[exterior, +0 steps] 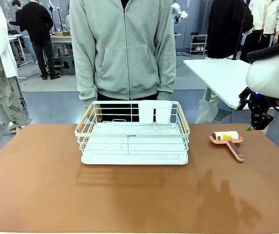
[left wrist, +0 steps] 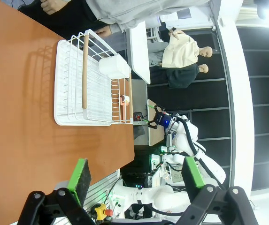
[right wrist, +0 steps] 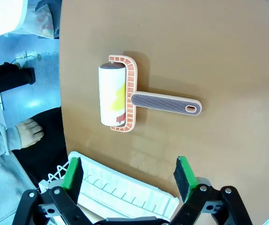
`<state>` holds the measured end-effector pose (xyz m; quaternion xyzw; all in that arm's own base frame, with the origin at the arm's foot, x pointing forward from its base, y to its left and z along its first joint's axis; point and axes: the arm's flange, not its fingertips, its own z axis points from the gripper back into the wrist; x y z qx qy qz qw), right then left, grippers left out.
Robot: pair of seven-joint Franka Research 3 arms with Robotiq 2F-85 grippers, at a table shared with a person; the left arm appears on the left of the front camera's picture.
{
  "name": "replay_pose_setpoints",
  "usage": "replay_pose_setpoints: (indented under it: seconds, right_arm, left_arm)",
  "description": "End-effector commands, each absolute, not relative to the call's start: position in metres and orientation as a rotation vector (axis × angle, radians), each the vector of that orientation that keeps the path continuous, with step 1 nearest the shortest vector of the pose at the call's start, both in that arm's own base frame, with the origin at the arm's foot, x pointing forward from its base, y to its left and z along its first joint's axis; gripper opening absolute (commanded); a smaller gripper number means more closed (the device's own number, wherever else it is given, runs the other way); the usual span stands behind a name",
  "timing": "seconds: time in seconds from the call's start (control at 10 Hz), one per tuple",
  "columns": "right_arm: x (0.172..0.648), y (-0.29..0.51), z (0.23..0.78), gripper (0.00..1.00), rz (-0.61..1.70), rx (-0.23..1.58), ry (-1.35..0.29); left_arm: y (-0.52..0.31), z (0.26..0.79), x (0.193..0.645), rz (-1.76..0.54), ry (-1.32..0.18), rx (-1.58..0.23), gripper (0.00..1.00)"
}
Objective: Clean the table.
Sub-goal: Place the Lint Roller down when the Dish drying rack is positioned in the middle of the table.
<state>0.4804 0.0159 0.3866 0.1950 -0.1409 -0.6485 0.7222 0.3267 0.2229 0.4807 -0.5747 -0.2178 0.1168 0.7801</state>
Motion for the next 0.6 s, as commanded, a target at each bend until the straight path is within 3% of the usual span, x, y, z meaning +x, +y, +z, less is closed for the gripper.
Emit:
replay_pose_setpoints:
  seconds: [0.0,0.5]
  right_arm:
    - [0.4799,0.0169,0.3866,1.00,-1.425,0.433,-0.311]
    - [0.4799,0.0169,0.3866,1.00,-1.425,0.433,-0.311]
  left_arm:
    - [0.2241,0.4821,0.3245,0.249,-0.477,-1.247,1.00]
    - [0.2241,0.4821,0.3245,0.249,-0.477,-1.247,1.00]
